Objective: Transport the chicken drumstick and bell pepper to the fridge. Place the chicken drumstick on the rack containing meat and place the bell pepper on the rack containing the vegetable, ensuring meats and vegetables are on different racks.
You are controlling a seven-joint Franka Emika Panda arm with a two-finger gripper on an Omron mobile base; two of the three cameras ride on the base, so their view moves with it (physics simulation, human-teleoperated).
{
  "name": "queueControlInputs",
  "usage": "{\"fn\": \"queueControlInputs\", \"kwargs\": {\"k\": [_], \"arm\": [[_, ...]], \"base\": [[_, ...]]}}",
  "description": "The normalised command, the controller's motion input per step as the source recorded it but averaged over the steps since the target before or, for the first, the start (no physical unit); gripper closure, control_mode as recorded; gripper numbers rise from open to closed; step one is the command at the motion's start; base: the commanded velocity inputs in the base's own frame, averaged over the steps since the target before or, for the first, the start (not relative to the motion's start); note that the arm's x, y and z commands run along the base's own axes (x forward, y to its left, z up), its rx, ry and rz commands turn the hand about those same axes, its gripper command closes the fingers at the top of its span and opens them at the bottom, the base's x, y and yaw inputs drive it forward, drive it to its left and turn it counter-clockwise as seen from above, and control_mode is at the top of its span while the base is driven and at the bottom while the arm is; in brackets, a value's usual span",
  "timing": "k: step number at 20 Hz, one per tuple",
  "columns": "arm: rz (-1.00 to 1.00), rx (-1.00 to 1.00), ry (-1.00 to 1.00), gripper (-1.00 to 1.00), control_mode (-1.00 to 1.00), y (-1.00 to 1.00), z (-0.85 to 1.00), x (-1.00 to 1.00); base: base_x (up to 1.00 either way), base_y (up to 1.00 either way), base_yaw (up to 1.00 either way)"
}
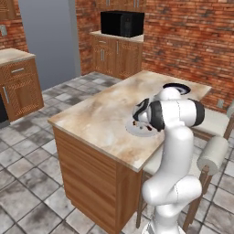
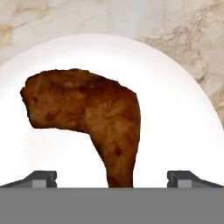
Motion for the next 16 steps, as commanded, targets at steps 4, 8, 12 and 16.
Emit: {"fn": "queueControlInputs", "kwargs": {"k": [4,8,12,16], "arm": [[0.0,0.01,0.0,-1.0,-1.0,0.03,-0.41,0.17],[0.0,0.0,-0.02,1.0,-1.0,0.16,-0.41,0.29],[0.0,0.0,0.0,1.0,-1.0,0.18,-0.44,0.16],[0.0,0.0,0.0,1.0,-1.0,0.2,-0.49,0.06]], "base": [[0.0,0.0,0.0],[0.0,0.0,0.0],[0.0,0.0,0.0],[0.0,0.0,0.0]]}}
